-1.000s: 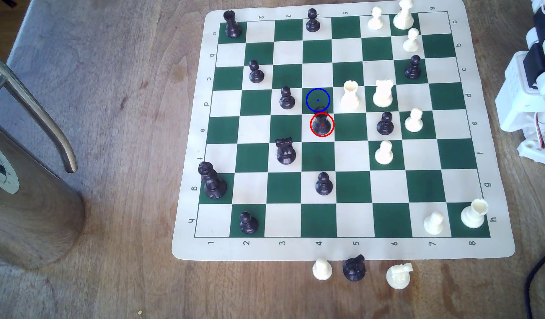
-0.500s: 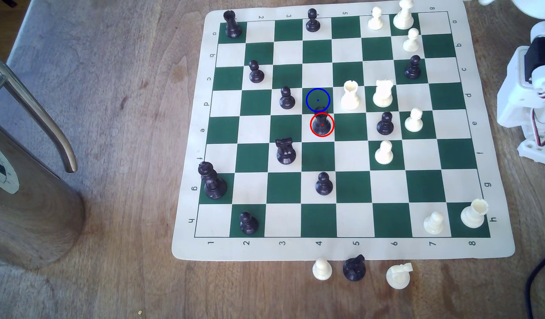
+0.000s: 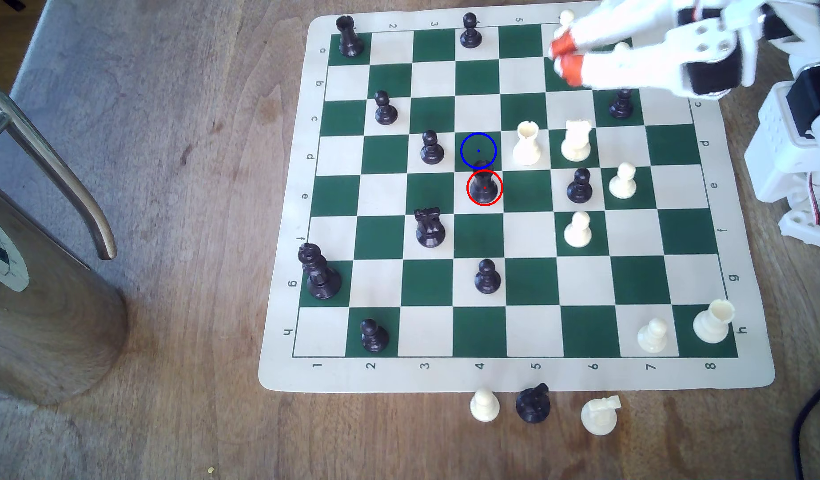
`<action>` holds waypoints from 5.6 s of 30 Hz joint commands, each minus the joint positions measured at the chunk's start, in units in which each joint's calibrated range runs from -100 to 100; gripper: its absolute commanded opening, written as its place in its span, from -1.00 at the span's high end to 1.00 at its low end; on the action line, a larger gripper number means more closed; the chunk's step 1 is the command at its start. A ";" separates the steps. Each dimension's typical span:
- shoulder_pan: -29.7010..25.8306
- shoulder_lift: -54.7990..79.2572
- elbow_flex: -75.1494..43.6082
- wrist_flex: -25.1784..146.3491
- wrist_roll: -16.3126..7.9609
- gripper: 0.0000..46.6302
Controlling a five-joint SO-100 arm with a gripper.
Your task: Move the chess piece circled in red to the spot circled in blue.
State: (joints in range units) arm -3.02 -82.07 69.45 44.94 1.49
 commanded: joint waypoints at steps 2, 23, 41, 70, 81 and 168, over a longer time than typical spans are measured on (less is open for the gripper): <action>0.48 21.29 -28.29 13.62 -6.20 0.77; 2.98 64.24 -44.25 9.69 -11.97 0.11; 6.27 77.74 -50.23 7.48 -10.11 0.13; 3.77 83.09 -51.50 6.17 -10.79 0.54; 2.83 83.34 -51.59 6.33 -10.79 0.96; 11.35 75.87 -59.21 19.76 -8.35 0.18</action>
State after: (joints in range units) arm 9.07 1.89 13.33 62.79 -6.76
